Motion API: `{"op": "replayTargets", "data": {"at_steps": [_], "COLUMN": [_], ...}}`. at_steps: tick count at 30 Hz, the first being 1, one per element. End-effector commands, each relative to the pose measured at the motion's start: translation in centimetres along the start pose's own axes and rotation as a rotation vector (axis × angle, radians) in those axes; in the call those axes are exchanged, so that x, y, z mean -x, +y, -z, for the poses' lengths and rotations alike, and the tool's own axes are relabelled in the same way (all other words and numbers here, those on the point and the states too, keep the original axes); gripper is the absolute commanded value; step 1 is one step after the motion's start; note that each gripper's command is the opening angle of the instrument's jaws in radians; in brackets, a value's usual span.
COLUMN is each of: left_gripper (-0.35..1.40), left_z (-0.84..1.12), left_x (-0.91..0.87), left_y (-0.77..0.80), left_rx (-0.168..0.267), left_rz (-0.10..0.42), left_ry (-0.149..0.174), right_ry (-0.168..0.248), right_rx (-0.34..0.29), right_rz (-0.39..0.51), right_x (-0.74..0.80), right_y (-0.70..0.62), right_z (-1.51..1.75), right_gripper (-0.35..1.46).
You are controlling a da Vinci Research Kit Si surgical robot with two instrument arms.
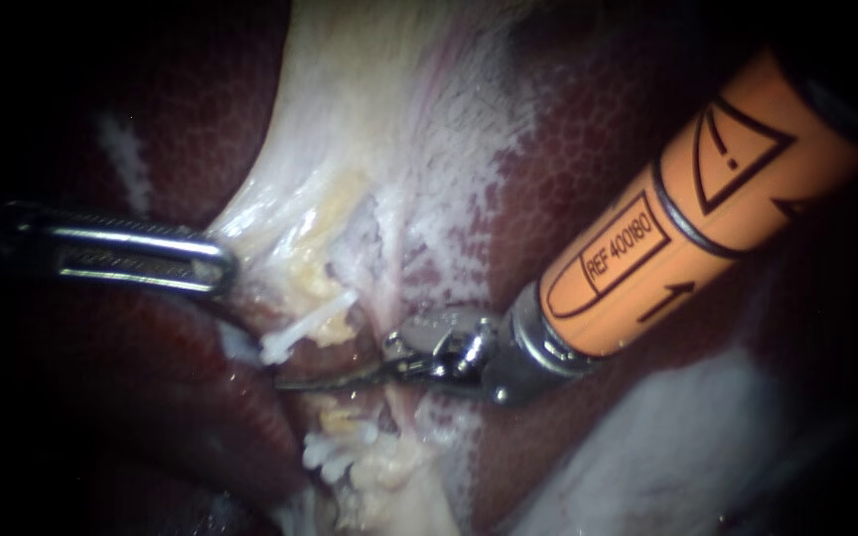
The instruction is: Go back from the cut left tube
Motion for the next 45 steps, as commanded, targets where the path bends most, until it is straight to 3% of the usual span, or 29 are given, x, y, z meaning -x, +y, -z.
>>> {"op": "replayTargets", "data": {"at_steps": [1, 3, 8, 14, 29, 35, 40, 45], "left_gripper": [-0.35, -0.35, -0.35, -0.35, -0.35, -0.35, -0.35, -0.35], "left_z": [0.00, 0.00, 0.00, 0.00, 0.00, 0.00, -0.01, -0.01], "left_x": [0.00, 0.00, -0.01, -0.01, -0.01, -0.02, -0.03, -0.04], "left_y": [0.00, 0.00, 0.00, 0.01, 0.01, 0.01, 0.02, 0.03], "left_rx": [0.000, 0.000, 0.000, 0.000, 0.000, 0.000, 0.000, 0.000], "left_rz": [0.000, 0.000, 0.000, -0.001, -0.001, -0.001, -0.002, -0.003], "left_ry": [0.000, 0.000, 0.000, 0.000, 0.000, 0.000, 0.000, 0.000], "right_ry": [0.002, 0.007, 0.012, 0.011, 0.010, 0.017, 0.048, 0.069], "right_rx": [0.000, -0.004, -0.007, -0.007, -0.009, 0.002, 0.051, 0.099], "right_rz": [0.001, 0.001, 0.002, 0.003, 0.003, 0.008, 0.091, 0.166], "right_x": [0.00, 0.01, 0.01, 0.03, 0.06, 0.13, 0.08, 0.05], "right_y": [0.00, 0.00, 0.00, 0.01, -0.04, -0.15, -0.26, -0.35], "right_z": [0.00, 0.00, -0.01, -0.01, 0.07, 0.37, 0.73, 1.08], "right_gripper": [-0.35, -0.25, 0.44, 0.71, 0.86, 0.88, 1.08, 1.10]}}
